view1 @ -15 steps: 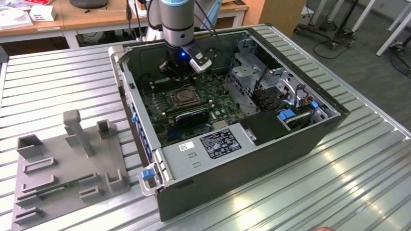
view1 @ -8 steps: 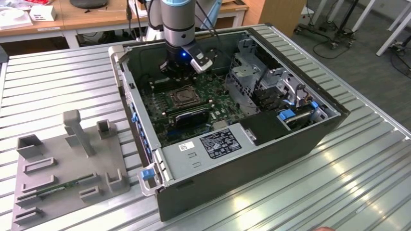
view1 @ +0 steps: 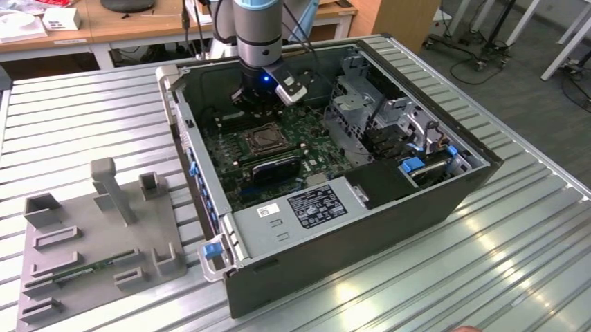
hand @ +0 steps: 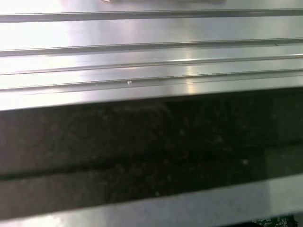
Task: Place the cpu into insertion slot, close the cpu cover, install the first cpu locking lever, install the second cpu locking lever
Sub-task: 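Install the first cpu locking lever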
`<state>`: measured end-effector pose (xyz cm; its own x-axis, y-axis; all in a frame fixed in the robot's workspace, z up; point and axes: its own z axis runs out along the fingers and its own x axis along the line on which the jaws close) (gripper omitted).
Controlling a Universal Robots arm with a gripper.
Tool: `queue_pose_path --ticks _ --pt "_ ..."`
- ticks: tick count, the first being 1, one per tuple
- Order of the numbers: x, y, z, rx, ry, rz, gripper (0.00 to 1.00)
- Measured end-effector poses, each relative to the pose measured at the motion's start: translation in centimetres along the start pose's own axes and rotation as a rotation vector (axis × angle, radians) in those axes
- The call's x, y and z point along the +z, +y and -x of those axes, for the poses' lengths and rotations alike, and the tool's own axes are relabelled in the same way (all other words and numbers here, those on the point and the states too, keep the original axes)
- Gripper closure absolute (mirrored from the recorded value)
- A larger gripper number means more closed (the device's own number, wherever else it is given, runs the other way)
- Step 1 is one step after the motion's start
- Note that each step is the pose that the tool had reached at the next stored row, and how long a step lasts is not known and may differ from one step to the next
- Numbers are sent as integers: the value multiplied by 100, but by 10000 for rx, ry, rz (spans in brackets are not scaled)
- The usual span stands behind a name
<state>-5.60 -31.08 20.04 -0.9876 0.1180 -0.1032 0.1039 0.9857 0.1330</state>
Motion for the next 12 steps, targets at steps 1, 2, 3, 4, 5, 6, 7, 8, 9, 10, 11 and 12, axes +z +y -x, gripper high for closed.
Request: queue_pose_path --ticks 1,2,3,4,5,6,7,8,9,10,11,12 --pt "5 -1 1 0 0 0 89" --pt "8 -1 2 -1 1 -1 89" --pt "9 -1 3 0 2 -3 89" --pt "9 -2 3 0 3 -5 89" --pt "9 -1 3 0 2 -4 89" --pt "12 -1 3 0 1 -1 89" --pt "15 -2 3 0 -1 6 89" --pt "17 -2 3 1 2 16 89" --pt "19 -3 3 3 6 39 89" --pt "22 -2 2 5 6 53 89" --pt "22 -3 2 7 6 56 89" --pt "23 -3 2 7 7 56 89"
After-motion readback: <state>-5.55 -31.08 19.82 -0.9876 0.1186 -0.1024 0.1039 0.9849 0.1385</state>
